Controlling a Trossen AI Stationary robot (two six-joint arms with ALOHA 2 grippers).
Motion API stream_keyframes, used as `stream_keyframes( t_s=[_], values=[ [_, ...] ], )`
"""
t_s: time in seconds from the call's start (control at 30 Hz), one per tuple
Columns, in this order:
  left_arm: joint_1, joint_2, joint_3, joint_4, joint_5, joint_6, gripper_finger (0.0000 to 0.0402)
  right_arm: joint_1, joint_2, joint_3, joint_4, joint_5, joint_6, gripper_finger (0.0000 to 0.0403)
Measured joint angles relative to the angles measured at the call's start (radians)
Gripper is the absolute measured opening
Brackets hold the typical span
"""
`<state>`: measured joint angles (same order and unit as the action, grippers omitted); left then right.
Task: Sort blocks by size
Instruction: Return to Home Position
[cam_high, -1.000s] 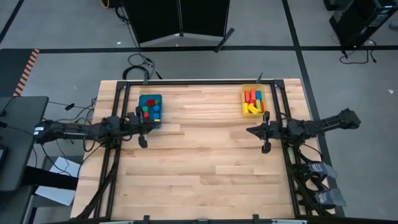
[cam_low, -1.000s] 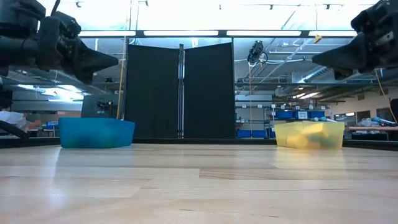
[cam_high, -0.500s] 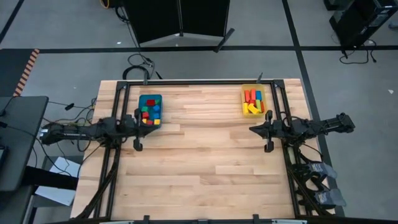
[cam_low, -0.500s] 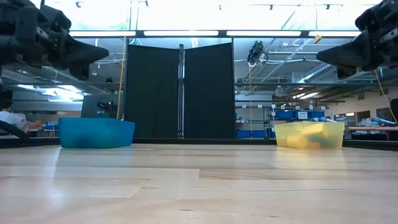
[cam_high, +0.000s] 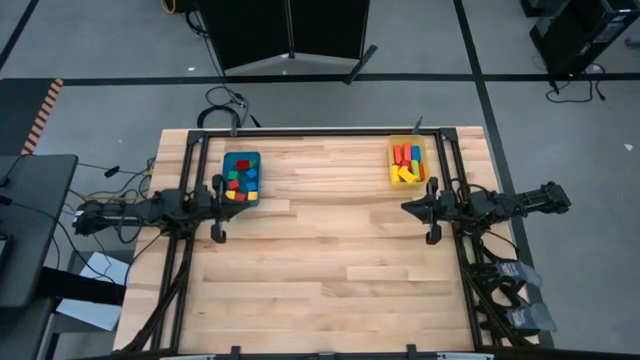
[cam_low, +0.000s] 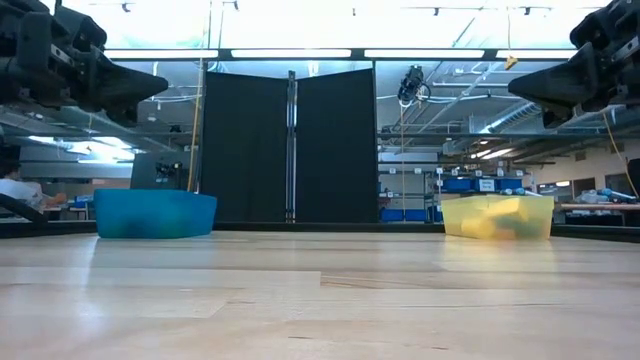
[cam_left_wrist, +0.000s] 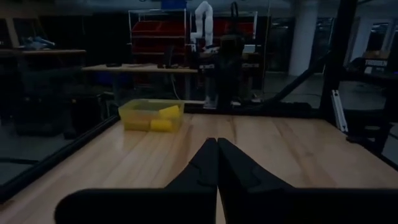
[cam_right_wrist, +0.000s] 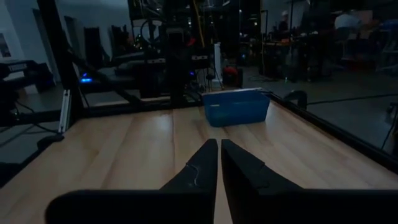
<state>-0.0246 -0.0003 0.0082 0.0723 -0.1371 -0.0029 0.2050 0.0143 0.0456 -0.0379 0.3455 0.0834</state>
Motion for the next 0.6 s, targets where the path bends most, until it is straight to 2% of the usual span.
stream_keyframes(
  t_s=[0.2, 0.6],
  values=[
    [0.0, 0.001, 0.0, 0.002, -0.001, -0.055, 0.0008, 0.0, -0.001, 0.0, 0.0, 0.0, 0.0, 0.0031],
    [0.0, 0.001, 0.0, 0.003, -0.002, -0.055, 0.0008, 0.0, -0.001, 0.0, 0.0, 0.0, 0.0, 0.0035]
  ],
)
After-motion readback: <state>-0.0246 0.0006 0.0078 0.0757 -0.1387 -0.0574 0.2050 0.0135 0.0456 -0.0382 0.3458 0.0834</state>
